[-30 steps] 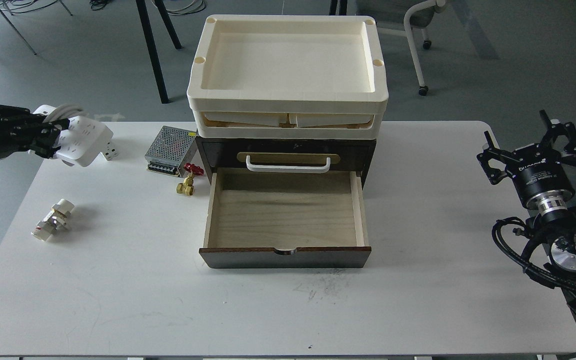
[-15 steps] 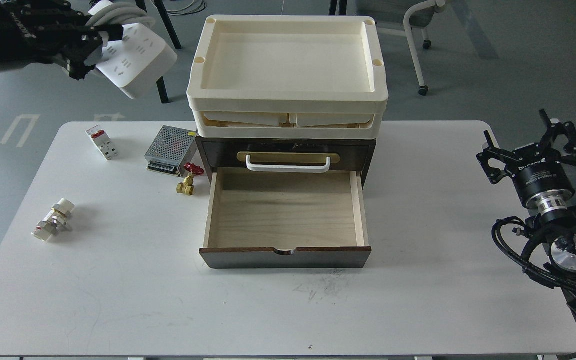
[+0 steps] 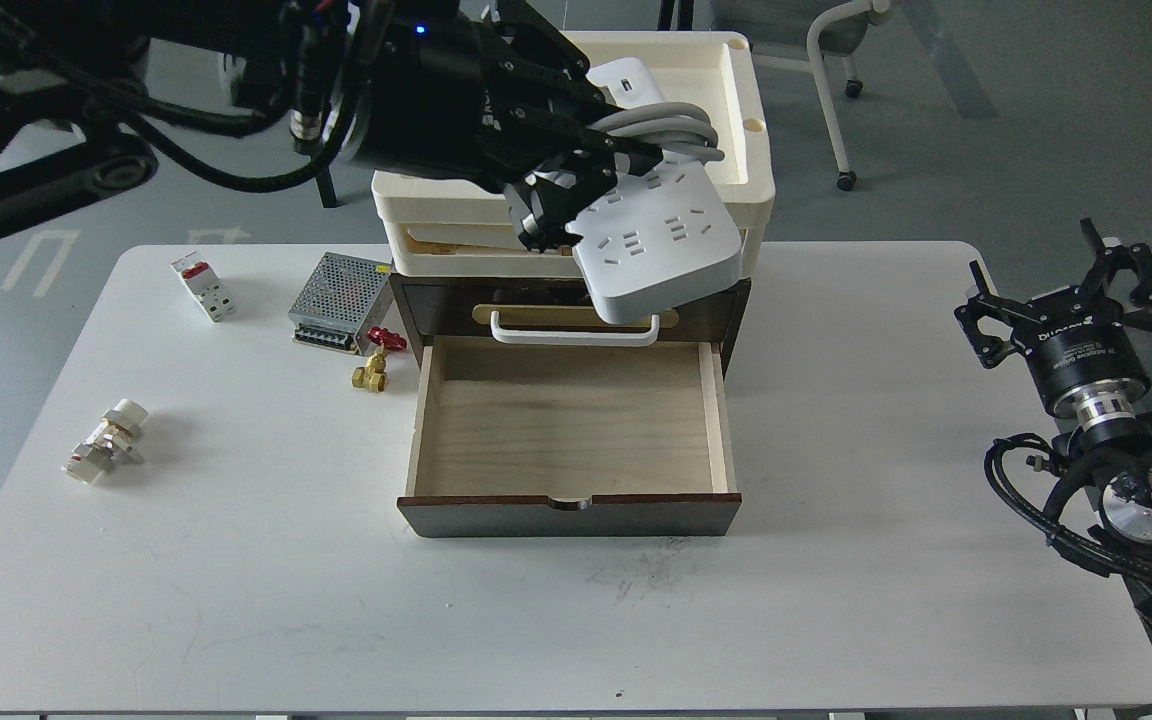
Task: Put charging cable into cabinet
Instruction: 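Lower the held charger down into the open wooden drawer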
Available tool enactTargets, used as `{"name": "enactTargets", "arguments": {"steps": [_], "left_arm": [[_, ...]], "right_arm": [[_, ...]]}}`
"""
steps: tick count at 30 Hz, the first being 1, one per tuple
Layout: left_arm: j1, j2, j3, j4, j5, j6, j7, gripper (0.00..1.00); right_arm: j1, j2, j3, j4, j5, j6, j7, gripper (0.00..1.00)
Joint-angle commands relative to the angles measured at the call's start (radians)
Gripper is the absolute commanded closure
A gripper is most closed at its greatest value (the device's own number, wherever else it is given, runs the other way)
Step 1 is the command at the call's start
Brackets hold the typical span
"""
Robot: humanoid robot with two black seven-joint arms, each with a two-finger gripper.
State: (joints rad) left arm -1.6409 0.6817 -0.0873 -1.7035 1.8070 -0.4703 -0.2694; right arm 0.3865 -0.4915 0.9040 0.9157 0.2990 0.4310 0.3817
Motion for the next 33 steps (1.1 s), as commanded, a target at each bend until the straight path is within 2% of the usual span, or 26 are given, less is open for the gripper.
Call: {"name": "enactTargets", "arguments": {"steps": [1, 8, 16, 20, 23, 28, 31, 33], "left_arm": [[0.058, -0.027, -0.003, -0.061, 0.000, -0.018, 0.073, 0.91], [0.160, -0.019, -0.003, -0.062, -0.002, -0.018, 0.072, 0.91], [0.343, -0.008, -0.005, -0.061, -0.002, -0.018, 0.075, 0.91], [0.406, -0.013, -0.008, -0.038, 0.003, -0.018, 0.087, 0.91], [0.450, -0.030, -0.012, 0.005, 0.046, -0.018, 0.124, 0.91], [0.487, -0.088, -0.014, 0.157, 0.066, -0.018, 0.107, 0.91], [0.489, -0.090, -0.012, 0.174, 0.060, -0.018, 0.052, 0.90], [0.489, -0.090, -0.012, 0.174, 0.060, -0.018, 0.035, 0.90]], "right_arm": [[-0.001, -0.001, -0.002, 0.002, 0.000, 0.000, 0.016, 0.00], [-0.008, -0.001, -0.002, 0.012, 0.000, 0.000, 0.016, 0.00], [-0.008, -0.001, -0.002, 0.012, -0.011, 0.000, 0.016, 0.00], [-0.008, -0.001, -0.002, 0.012, -0.011, 0.000, 0.016, 0.00], [-0.008, -0.001, -0.002, 0.012, -0.012, 0.000, 0.016, 0.00], [-0.008, -0.001, -0.002, 0.012, -0.012, 0.000, 0.016, 0.00], [-0.008, -0.001, -0.002, 0.012, -0.012, 0.000, 0.016, 0.00], [-0.009, -0.001, -0.002, 0.014, -0.012, 0.000, 0.016, 0.00]]}}
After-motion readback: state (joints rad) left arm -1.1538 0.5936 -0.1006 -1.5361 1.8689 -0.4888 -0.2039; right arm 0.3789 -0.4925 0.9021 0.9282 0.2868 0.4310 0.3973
